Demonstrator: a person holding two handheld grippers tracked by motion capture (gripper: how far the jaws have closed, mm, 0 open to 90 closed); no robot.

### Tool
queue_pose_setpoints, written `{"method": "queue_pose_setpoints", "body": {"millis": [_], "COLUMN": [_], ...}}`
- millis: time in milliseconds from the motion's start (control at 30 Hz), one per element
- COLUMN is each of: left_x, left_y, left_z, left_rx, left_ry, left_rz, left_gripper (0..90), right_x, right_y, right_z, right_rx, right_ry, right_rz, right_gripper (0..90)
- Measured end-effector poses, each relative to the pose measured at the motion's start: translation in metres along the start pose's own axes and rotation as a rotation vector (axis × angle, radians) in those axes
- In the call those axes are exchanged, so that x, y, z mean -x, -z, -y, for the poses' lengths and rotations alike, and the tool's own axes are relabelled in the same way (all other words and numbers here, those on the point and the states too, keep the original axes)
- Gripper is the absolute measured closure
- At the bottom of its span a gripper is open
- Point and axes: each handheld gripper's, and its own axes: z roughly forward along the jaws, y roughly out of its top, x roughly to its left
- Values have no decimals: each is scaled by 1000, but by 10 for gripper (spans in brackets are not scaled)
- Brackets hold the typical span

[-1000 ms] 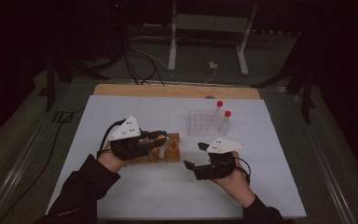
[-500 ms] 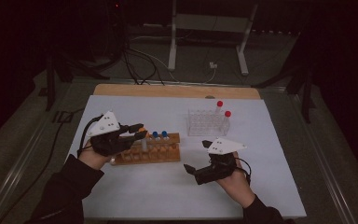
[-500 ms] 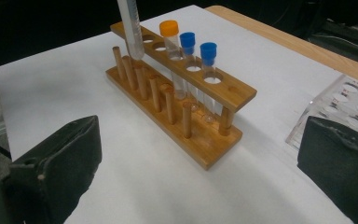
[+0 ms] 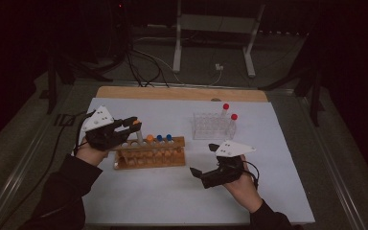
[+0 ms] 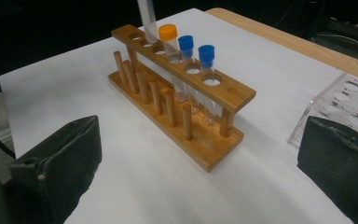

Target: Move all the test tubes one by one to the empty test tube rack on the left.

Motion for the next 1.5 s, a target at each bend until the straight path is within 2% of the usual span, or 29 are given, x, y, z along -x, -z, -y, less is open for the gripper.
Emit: {"method": "queue_pose_setpoints", "body": {"millis": [67, 700, 1033, 1200, 1500], "left_x": [-2, -2, -1, -1, -4], "left_y": [-3, -29, -36, -34, -33], "left_z": [4, 50, 57, 59, 59], "left_rx": [7, -89, -130, -126, -137], "left_ry": [17, 54, 48, 33, 43], "left_rz": [5, 12, 15, 22, 39], "left_gripper": [721, 720, 718, 717, 710], "right_x": [0, 4, 4, 5, 8], "right_y": [0, 2, 2, 2, 6], "right_z": [0, 1, 2, 1, 0], "right_rx": [1, 6, 4, 5, 34], "right_ry": [0, -11, -15, -10, -18], "right_rz": [1, -10, -11, -10, 1], "right_gripper": [0, 0, 0, 0, 0]}}
